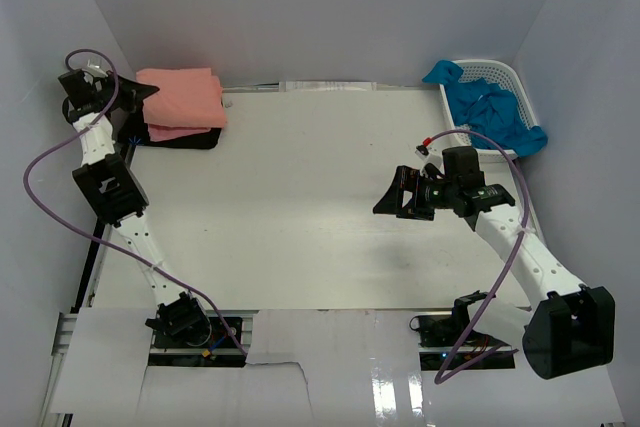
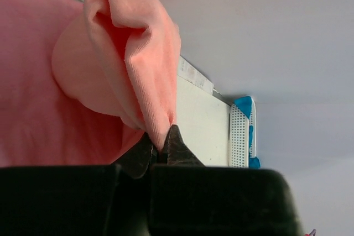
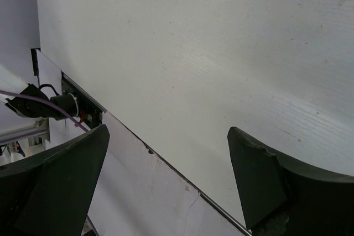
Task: Fold and stack the t-shirts
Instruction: Put the neatly folded tshirt into the corner of the board with the left arm
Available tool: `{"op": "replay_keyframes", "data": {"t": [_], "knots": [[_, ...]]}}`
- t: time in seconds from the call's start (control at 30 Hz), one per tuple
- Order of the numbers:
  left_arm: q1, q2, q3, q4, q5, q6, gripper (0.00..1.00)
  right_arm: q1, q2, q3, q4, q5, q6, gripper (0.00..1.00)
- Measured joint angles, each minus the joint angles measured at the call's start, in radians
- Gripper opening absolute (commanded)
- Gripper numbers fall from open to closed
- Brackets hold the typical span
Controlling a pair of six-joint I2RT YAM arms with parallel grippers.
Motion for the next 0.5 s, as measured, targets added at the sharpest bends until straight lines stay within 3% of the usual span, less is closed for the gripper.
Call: {"op": "replay_keyframes", "data": {"t": [0.03, 0.13, 0.3, 0.37, 0.5], "knots": [[0.000, 0.001, 0.003, -0.008, -0.006, 0.008, 0.00, 0.000, 0.002, 0.000, 0.001, -0.002, 0.000, 0.94], [0.000, 0.002, 0.014, -0.040, -0.026, 0.026, 0.16, 0.000, 0.006, 0.000, 0.002, -0.008, 0.000, 0.94], [0.000, 0.003, 0.048, -0.127, -0.087, 0.064, 0.28, 0.000, 0.009, -0.001, 0.004, -0.015, 0.000, 0.94], [0.000, 0.006, 0.065, -0.160, -0.116, 0.082, 0.40, 0.000, 0.009, -0.006, 0.009, -0.018, 0.000, 0.94], [0.000, 0.008, 0.093, -0.229, -0.201, 0.126, 0.51, 0.000, 0.009, -0.015, 0.011, -0.022, 0.000, 0.94]]}}
